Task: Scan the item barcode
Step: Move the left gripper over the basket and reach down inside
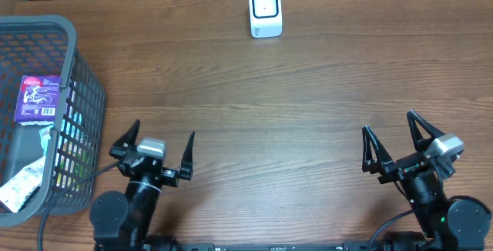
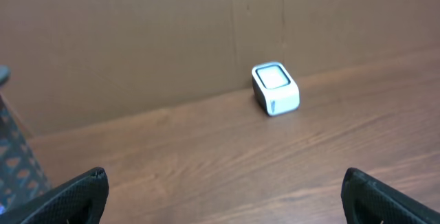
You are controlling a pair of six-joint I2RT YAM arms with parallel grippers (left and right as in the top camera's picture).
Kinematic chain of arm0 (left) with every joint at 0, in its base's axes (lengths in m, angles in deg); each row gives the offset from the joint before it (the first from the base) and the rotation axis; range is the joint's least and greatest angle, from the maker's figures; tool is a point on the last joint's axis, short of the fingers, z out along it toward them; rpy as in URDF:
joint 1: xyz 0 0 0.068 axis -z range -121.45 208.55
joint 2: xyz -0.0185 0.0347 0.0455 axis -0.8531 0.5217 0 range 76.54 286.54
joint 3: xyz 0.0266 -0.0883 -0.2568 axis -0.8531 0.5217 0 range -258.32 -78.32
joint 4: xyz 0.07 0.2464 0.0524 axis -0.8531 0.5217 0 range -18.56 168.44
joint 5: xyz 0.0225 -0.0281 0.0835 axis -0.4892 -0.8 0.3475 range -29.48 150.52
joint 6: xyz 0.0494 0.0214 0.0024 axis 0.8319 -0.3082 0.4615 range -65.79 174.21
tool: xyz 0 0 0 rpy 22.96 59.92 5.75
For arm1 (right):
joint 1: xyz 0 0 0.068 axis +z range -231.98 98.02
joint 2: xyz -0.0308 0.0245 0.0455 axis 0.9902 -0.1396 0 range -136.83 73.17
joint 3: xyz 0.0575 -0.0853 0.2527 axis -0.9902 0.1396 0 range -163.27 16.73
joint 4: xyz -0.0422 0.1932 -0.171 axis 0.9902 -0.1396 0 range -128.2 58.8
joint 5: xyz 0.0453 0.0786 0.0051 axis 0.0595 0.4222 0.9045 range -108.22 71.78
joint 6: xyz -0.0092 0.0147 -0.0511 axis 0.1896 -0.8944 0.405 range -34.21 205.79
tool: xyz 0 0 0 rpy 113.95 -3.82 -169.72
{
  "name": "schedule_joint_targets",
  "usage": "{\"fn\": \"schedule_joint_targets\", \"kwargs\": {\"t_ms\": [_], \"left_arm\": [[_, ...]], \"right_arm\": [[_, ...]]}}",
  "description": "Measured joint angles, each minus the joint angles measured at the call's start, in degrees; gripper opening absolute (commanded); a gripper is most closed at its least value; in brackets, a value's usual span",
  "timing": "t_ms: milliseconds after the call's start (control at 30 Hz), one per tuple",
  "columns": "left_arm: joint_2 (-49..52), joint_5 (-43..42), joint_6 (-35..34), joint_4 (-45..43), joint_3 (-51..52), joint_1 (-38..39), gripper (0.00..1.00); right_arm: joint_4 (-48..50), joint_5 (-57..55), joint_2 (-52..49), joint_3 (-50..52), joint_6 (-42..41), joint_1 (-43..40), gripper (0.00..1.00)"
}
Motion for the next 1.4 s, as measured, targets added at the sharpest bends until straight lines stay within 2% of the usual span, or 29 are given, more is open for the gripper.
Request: {"fn": "schedule_joint_targets", "kwargs": {"t_ms": [167,300,400,600,733,1133,1267,1400], "left_arm": [[12.70,-0.24,-0.20,10.32,-16.46,0.00,1.00],[24.50,-0.28,-0.37,22.56,-33.94,0.00,1.00],[34.80,-0.31,-0.39,36.28,-49.62,0.00,1.00],[48.94,-1.38,-0.39,52.50,-69.94,0.00,1.00],[53.94,-3.54,-0.39,55.25,-74.62,0.00,1.00],[56.17,-4.96,-0.81,56.98,-74.84,0.00,1.00],[56.37,3.41,-7.58,56.63,-75.34,-0.28,1.00],[57.72,10.80,-13.94,56.85,-79.89,-4.15,1.00]], "right_arm": [[-8.90,0.68,-8.98,-12.31,0.09,0.02,1.00],[-17.29,2.34,-16.57,-24.83,1.75,0.00,1.00],[-26.64,3.30,-23.10,-35.32,2.58,0.00,1.00],[-42.18,3.61,-33.73,-49.59,3.02,0.02,1.00],[-47.69,3.63,-39.17,-55.12,3.06,0.00,1.00],[-50.05,3.82,-40.54,-55.25,3.02,0.00,1.00],[-50.82,3.82,-40.92,-55.25,2.99,0.00,1.00],[-51.34,3.82,-42.36,-55.25,2.99,0.00,1.00]]}}
